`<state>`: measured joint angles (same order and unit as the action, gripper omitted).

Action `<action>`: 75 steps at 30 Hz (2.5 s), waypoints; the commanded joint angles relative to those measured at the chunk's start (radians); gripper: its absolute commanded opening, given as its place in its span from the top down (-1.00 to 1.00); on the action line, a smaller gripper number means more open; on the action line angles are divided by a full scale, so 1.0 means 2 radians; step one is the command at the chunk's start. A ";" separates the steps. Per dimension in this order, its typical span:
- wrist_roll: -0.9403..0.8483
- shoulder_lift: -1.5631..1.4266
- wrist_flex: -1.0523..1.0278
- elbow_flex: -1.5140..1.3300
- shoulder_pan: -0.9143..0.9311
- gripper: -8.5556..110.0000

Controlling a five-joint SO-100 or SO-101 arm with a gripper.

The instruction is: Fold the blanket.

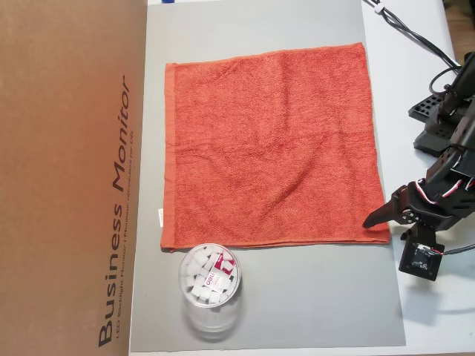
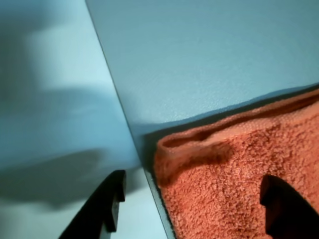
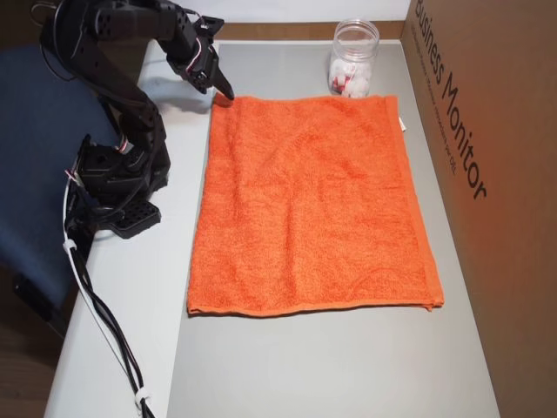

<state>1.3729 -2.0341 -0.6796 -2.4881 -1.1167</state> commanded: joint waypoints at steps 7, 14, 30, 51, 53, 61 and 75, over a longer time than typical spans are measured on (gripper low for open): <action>0.001 0.041 0.007 0.044 -0.004 0.39; 0.001 0.044 0.007 0.040 -0.002 0.44; 0.008 0.082 0.007 0.041 0.004 0.49; 0.002 0.098 0.049 0.033 0.029 0.50; 0.002 0.098 0.049 0.033 0.029 0.51; 0.002 0.094 0.048 0.033 0.029 0.71; 0.002 0.091 0.048 0.033 0.044 0.80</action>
<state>1.3744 -1.8362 -0.5768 -2.4314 -1.0400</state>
